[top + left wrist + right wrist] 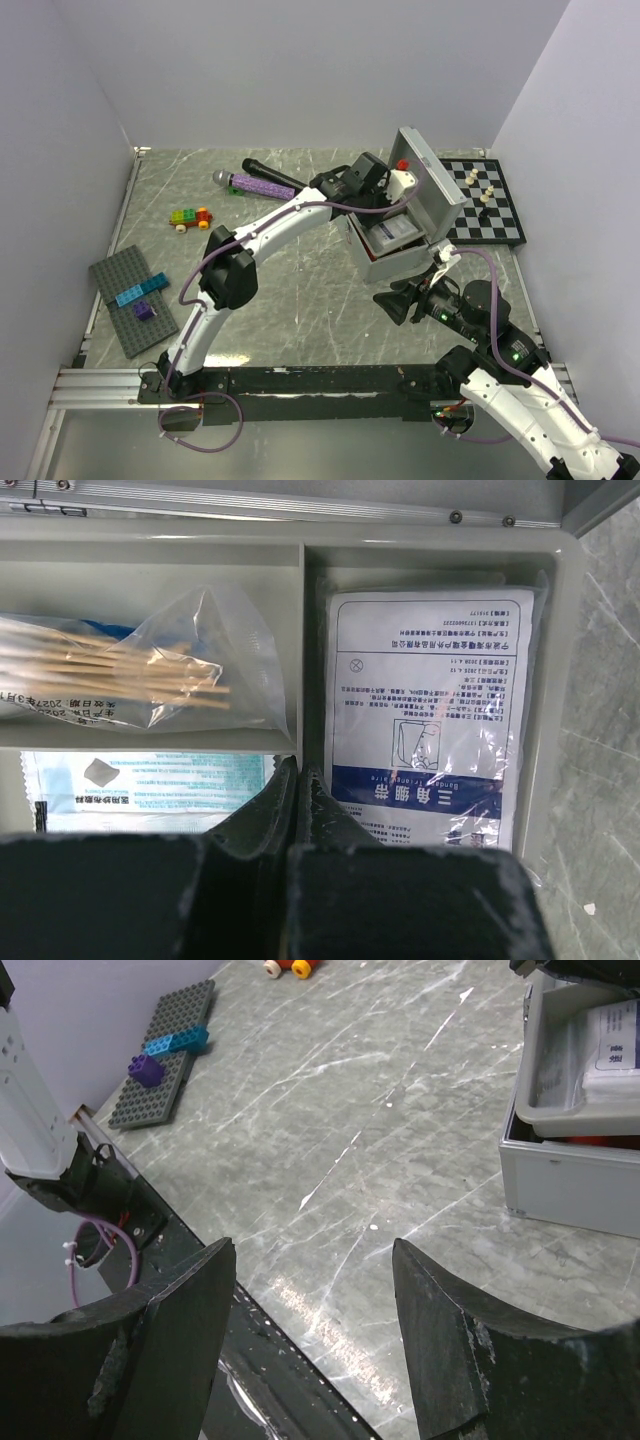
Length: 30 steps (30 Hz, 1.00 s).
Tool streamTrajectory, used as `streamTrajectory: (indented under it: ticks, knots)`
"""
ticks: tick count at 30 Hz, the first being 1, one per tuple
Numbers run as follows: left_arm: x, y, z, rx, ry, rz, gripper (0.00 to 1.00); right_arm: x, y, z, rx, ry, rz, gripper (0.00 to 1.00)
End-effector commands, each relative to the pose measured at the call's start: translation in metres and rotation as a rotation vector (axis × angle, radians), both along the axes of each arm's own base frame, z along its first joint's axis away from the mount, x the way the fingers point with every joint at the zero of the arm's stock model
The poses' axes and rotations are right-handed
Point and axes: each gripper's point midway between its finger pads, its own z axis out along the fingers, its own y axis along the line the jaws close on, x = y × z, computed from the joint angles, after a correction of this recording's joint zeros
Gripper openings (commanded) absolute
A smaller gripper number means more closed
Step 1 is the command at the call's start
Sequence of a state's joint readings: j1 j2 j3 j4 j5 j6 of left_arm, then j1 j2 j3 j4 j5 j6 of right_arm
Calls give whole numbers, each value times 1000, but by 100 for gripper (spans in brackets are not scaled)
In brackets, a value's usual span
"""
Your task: Organize the medicine kit
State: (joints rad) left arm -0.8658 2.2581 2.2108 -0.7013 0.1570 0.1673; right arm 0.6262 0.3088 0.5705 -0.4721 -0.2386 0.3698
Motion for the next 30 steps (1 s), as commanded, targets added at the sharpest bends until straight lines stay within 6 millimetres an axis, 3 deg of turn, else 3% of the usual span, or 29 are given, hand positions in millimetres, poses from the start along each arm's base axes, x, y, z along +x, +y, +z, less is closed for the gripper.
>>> streamTrajectory:
  ticks: [1, 9, 13, 30]
  knots:
    - [8, -10, 23, -72, -39, -34, 1, -1, 2, 24, 39, -53, 10, 71]
    - [-7, -12, 25, -74, -30, -151, 1, 0, 2, 22, 41, -49, 9, 71]
    - [-13, -10, 16, -53, -10, -175, 1, -1, 2, 23, 46, -51, 5, 71]
    - [8, -11, -7, 0, -41, -76, 1, 0, 1, 18, 40, -43, 0, 71]
